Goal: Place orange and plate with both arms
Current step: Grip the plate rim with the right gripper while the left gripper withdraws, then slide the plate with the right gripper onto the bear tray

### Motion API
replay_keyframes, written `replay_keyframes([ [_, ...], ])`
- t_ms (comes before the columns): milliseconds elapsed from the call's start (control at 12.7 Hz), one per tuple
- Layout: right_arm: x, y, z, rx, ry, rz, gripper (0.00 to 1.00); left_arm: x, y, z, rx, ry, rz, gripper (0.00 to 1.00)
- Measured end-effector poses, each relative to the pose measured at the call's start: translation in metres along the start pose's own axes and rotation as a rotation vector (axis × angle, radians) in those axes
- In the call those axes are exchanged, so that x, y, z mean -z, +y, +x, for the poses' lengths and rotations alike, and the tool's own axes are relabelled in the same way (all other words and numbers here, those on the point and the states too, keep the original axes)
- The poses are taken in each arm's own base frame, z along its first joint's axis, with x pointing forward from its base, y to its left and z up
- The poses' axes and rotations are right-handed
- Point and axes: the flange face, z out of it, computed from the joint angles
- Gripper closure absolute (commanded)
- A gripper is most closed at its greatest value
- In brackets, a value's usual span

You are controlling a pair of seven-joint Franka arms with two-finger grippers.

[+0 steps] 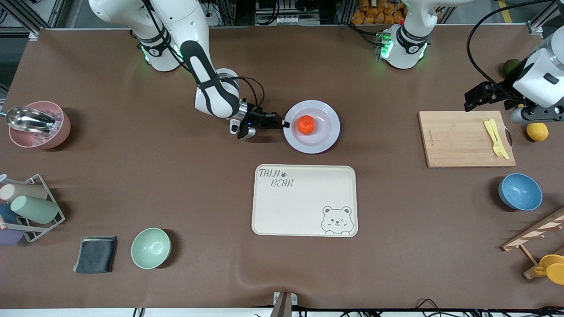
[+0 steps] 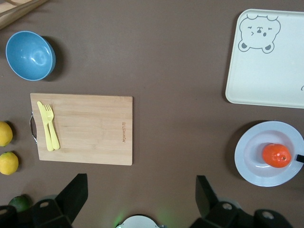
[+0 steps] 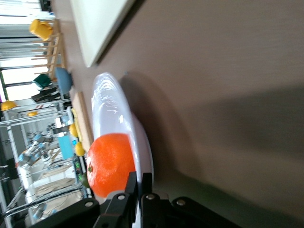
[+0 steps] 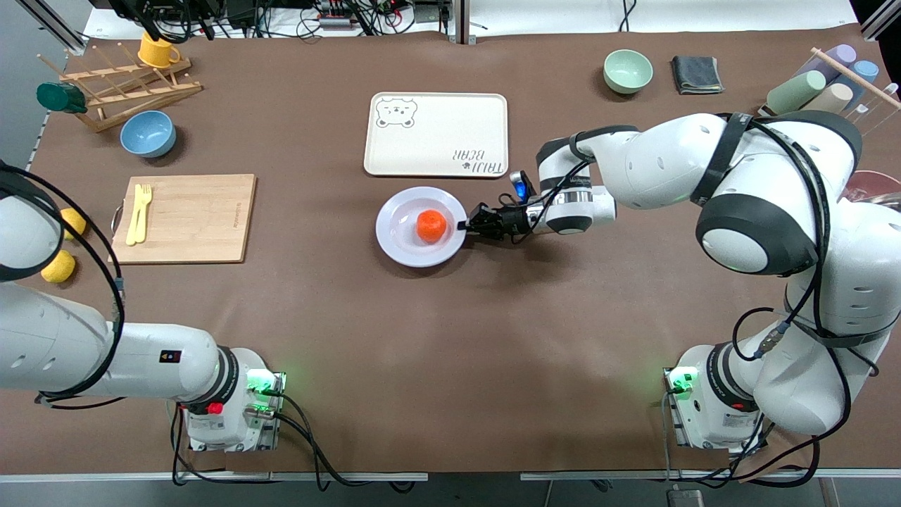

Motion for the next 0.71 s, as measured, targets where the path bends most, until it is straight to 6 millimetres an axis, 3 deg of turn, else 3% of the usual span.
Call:
replay_keyframes([
  [395, 0.0, -0.012, 0.012, -0.014, 0.039, 0.033, 1.0, 0.009, -0.008, -0.001, -0.077, 0.018, -0.002, 0.0],
  [711, 0.005, -0.044, 0.024, -0.069, 0.101, 0.106, 1.0, 0.01, -0.006, -0.001, -0.089, 0.022, -0.002, 0.0],
])
